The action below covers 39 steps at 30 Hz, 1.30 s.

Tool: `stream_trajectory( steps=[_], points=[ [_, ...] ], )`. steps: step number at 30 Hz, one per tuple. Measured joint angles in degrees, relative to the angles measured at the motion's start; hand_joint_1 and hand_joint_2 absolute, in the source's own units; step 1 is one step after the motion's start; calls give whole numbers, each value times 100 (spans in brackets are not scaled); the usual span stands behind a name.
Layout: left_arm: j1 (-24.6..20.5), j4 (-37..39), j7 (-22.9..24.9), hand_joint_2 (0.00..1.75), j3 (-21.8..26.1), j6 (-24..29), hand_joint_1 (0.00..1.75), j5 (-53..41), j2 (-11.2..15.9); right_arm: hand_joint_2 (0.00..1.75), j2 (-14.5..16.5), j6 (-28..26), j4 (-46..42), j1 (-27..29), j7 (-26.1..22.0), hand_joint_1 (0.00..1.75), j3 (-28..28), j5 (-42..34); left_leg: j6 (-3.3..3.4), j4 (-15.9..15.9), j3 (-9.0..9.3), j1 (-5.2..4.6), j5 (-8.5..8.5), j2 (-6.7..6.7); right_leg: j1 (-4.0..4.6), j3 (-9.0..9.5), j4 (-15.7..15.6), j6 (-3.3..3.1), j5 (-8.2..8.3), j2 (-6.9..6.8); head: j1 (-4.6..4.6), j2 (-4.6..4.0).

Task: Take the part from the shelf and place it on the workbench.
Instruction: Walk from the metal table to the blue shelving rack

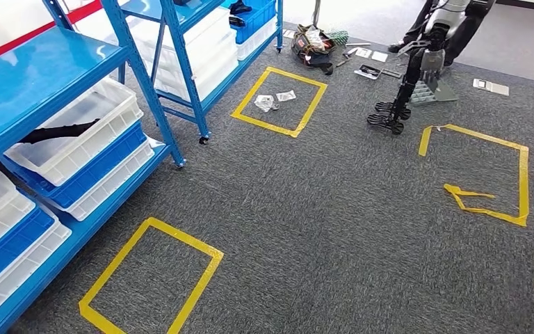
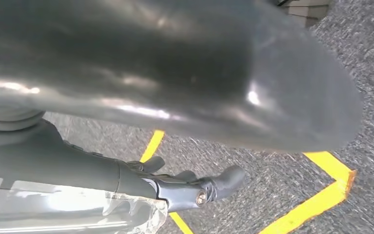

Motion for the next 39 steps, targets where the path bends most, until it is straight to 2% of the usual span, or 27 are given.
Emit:
stream_trajectory(
  steps=[2,4,5,6,7,9,11,13,14,16,18,19,20,21,22,24,26,27,28,29,31,32,33,35,36,37,39],
  points=[
    [-50,0,-43,0,9,-2,0,15,9,0,5,-12,1,7,3,0,-11,-11,-26,628,-286,-19,-375,381,14,-15,-7,-71,15,-158,-45,0],
    [-100,0,-70,0,14,-10,0,27,12,0,0,-13,1,20,5,0,-25,-13,-37,1370,-608,-18,-692,561,51,-31,-6,-110,8,-341,-68,0],
    [-109,0,-76,0,14,-13,0,30,12,0,-2,-13,1,23,6,0,-34,-14,-35,1503,-646,-17,-706,592,62,-32,-6,-117,4,-428,-68,0],
    [-110,0,-78,0,16,-14,0,33,13,0,-2,-13,1,20,7,0,-44,-14,-26,1396,-559,-17,-612,619,69,-27,-6,-120,1,-504,-69,0],
    [-111,-1,-79,0,17,-14,0,38,15,0,2,-13,2,13,7,0,-51,-14,-8,1078,-361,-20,-447,675,73,-16,-6,-123,-3,-570,-71,0],
    [-133,-4,-80,0,19,-13,0,44,22,0,11,-13,2,-1,7,0,-61,-14,47,285,96,-53,-178,922,109,3,0,-118,-19,-683,-72,0],
    [-171,-7,-82,0,19,-12,0,44,25,0,15,-13,2,-10,7,0,-77,-14,101,-93,277,-97,-118,1061,159,9,-1,-92,-36,-798,-58,0],
    [-182,-7,-86,0,21,-12,0,44,28,0,17,-13,1,-22,8,0,-90,-13,158,-141,261,-111,-101,940,182,19,-11,-53,-49,-919,-46,0],
    [-176,-7,-102,0,23,-13,0,49,28,0,18,-13,2,-31,10,0,-91,-9,194,-167,263,-103,-79,872,175,10,24,-30,-79,-880,-44,0],
    [-190,-7,-189,0,30,-28,0,69,25,0,20,-10,3,-33,37,0,-92,21,269,-214,270,-60,-28,738,159,-144,388,-18,-284,-597,-33,0],
    [-229,-7,-295,0,35,-64,0,73,9,0,16,21,6,-19,81,0,-90,109,308,-219,248,-40,-1,588,132,-491,1142,-37,-610,-296,-22,0],
    [-246,-7,-321,0,35,-77,0,64,-1,0,11,41,8,-12,96,0,-87,169,313,-218,239,-36,7,505,122,-653,1478,-29,-722,-241,-21,0],
    [-253,-7,-318,0,36,-81,0,54,-9,0,5,58,8,-9,105,0,-83,223,311,-216,234,-33,14,423,110,-737,1641,2,-749,-217,-21,0],
    [-255,-7,-295,0,37,-76,0,46,-14,0,-1,65,8,-11,108,0,-79,255,303,-214,235,-28,21,343,95,-714,1577,54,-682,-203,-21,0],
    [-254,-7,-263,0,39,-66,0,48,-17,0,-5,65,8,-17,110,0,-75,268,289,-211,238,-19,28,262,76,-585,1288,118,-533,-176,-22,0],
    [-252,-7,-216,0,49,-43,0,71,-22,0,-8,63,10,-28,125,0,-74,266,238,-193,226,-15,37,111,21,-216,463,221,-195,67,-14,0],
    [-232,-7,-204,0,73,-21,0,113,-26,0,-10,66,15,-26,145,0,-74,280,164,-183,189,-27,54,-15,-4,-26,24,199,-37,266,-12,0],
    [-210,-6,-198,0,92,-10,0,137,-26,0,-12,68,16,-25,151,0,-75,287,123,-189,171,-28,71,-69,9,-10,-10,154,-21,269,-14,0],
    [-180,-6,-190,0,112,-1,0,157,-25,0,-13,68,16,-26,154,0,-75,292,86,-203,155,-18,90,-116,9,-1,-13,105,-2,196,-20,0],
    [-148,-5,-182,0,133,6,0,172,-23,0,-13,68,16,-34,156,0,-76,297,53,-191,137,-14,85,-68,5,10,-23,64,17,137,-26,0],
    [-109,-4,-185,0,160,15,0,189,-20,0,-4,68,16,-49,158,0,-77,311,3,83,2,-18,-99,229,-16,13,-47,-19,41,-4,-66,0],
    [-105,-4,-196,0,164,18,0,190,-21,0,-4,68,16,-53,158,0,-77,312,-14,397,-142,-20,-282,416,-7,14,-50,-52,38,-87,-87,0],
    [-106,-4,-209,0,166,21,0,189,-20,0,-5,68,16,-51,157,0,-77,308,-30,789,-326,-16,-480,523,7,12,-49,-77,30,-177,-105,0],
    [-101,-4,-230,0,167,23,0,179,-18,0,-10,68,16,-50,152,0,-79,292,-55,1395,-608,3,-688,583,31,12,-47,-103,16,-364,-106,0],
    [-94,-4,-234,0,168,23,0,173,-14,0,-10,67,16,-56,148,0,-80,288,-61,1412,-604,11,-634,599,36,17,-46,-109,9,-444,-107,0],
    [-89,-4,-237,0,169,23,0,166,-9,0,-7,64,16,-64,144,0,-81,283,-61,1199,-482,18,-487,628,38,29,-46,-113,2,-515,-107,0],
    [-101,-4,-235,0,168,22,0,129,3,0,2,51,16,-80,140,0,-82,252,-34,406,-40,0,-155,828,57,60,-44,-102,-22,-632,-110,0]
  ],
)
